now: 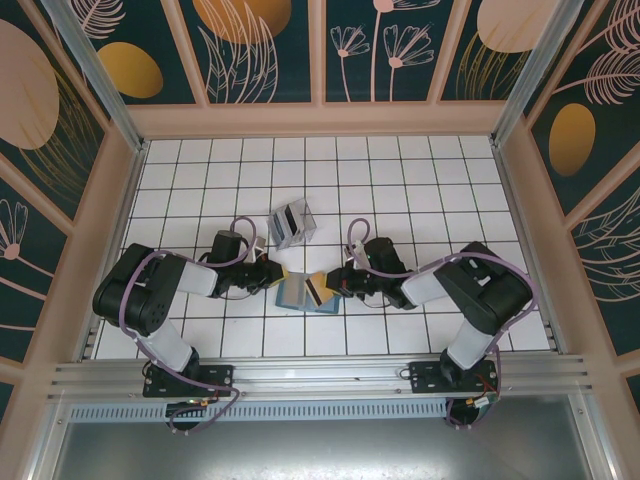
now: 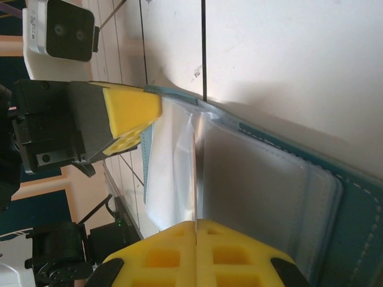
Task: Put the credit cards into the card holder
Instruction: Insert the credit card into the card slot.
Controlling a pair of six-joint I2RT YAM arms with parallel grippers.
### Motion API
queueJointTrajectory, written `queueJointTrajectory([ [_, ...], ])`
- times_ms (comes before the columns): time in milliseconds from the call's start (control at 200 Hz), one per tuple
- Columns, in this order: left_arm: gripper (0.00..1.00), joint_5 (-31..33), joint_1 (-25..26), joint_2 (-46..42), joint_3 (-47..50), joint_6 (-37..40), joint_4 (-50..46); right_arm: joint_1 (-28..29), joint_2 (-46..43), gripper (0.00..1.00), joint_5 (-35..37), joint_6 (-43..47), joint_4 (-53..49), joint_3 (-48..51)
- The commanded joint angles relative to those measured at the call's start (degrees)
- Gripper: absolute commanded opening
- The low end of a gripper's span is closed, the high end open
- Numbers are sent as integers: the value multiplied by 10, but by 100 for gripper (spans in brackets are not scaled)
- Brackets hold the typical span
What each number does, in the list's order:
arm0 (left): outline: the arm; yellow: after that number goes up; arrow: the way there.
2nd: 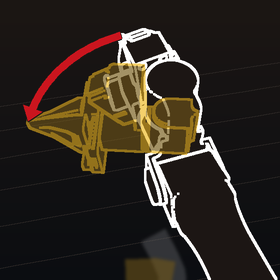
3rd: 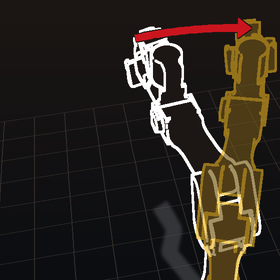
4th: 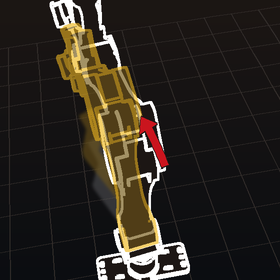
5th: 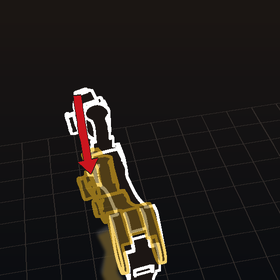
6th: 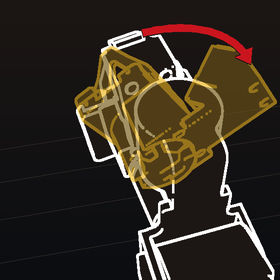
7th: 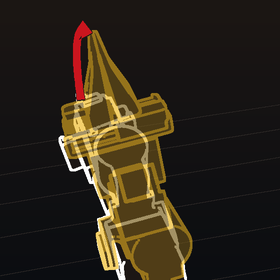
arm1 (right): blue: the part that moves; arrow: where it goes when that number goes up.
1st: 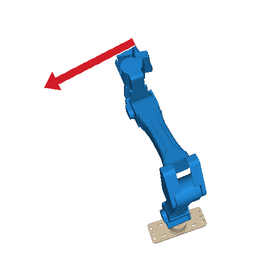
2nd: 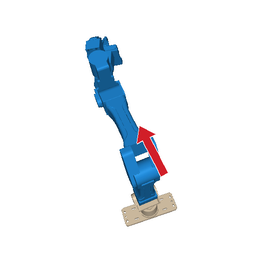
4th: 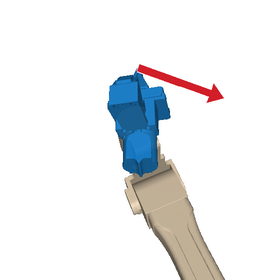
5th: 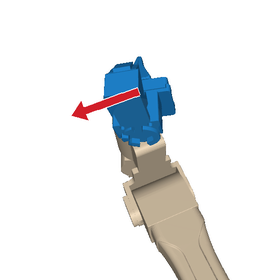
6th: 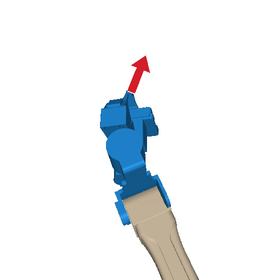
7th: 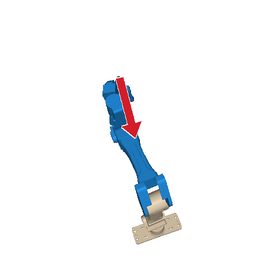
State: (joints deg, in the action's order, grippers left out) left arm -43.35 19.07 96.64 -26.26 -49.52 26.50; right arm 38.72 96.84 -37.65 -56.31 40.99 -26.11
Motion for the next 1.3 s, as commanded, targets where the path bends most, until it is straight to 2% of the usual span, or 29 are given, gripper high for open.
queueJointTrajectory([
  [0, 4, 35, 3, 12, 8, 13, -61, 1, 15, 0, -9, -6, 29, -11],
  [140, 8, 38, 3, 8, 9, 14, -65, 4, 14, 0, 19, -22, 24, -11],
  [255, 14, 39, 3, 5, 9, 15, -66, 24, 4, 0, 70, -48, 29, -3],
  [470, 14, 36, 3, -1, 10, 17, -70, 85, 7, 0, 176, -103, 89, 18],
  [596, 13, 34, 3, -6, 10, 21, -78, 101, 16, 0, 231, -139, 150, 50],
  [796, 9, 33, 3, -15, 14, 27, -86, 113, 20, 0, 275, -151, 170, 67],
  [1296, 7, 31, 3, -15, 17, 28, -82, 162, 58, 1, 351, -161, 202, 42],
])
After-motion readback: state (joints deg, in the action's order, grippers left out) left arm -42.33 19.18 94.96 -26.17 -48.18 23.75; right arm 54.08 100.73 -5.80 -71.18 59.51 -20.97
